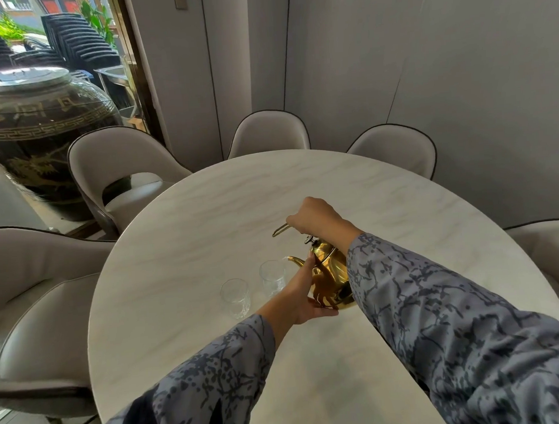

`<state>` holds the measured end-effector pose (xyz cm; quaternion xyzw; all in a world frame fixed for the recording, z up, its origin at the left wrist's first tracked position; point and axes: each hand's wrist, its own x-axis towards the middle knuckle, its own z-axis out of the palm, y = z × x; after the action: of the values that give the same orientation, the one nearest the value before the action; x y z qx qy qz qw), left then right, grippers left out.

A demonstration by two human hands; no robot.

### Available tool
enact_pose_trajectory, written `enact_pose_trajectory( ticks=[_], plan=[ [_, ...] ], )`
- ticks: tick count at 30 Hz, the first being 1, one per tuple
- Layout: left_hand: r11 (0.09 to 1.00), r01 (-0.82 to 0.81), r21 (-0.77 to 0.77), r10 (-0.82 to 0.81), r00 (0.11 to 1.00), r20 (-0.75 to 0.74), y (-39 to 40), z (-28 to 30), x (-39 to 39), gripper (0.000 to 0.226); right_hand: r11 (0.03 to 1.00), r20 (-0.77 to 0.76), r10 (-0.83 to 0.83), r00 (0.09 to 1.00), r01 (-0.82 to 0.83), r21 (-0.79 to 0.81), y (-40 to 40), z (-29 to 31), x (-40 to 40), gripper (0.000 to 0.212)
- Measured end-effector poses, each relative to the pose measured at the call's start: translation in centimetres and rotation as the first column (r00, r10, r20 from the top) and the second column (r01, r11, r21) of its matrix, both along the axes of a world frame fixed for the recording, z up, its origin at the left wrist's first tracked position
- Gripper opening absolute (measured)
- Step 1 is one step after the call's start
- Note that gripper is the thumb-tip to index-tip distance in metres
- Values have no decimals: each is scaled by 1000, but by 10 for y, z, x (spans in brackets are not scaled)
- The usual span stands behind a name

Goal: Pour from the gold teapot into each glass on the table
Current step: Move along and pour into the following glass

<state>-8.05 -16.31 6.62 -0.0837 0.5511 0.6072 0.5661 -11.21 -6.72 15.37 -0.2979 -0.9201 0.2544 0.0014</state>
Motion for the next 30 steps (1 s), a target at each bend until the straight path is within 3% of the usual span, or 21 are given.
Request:
enact_pose_trajectory(
  ticks=[16,30],
  plan=[
    [1000,-15,21,15,1000,7,0,16,11,76,1000,27,26,999,-27,15,4,2,-2,22],
    [1000,-18,18,17,999,38,0,0,2,85,998,52,48,997,-49,26,1,-6,-8,28]
  ],
)
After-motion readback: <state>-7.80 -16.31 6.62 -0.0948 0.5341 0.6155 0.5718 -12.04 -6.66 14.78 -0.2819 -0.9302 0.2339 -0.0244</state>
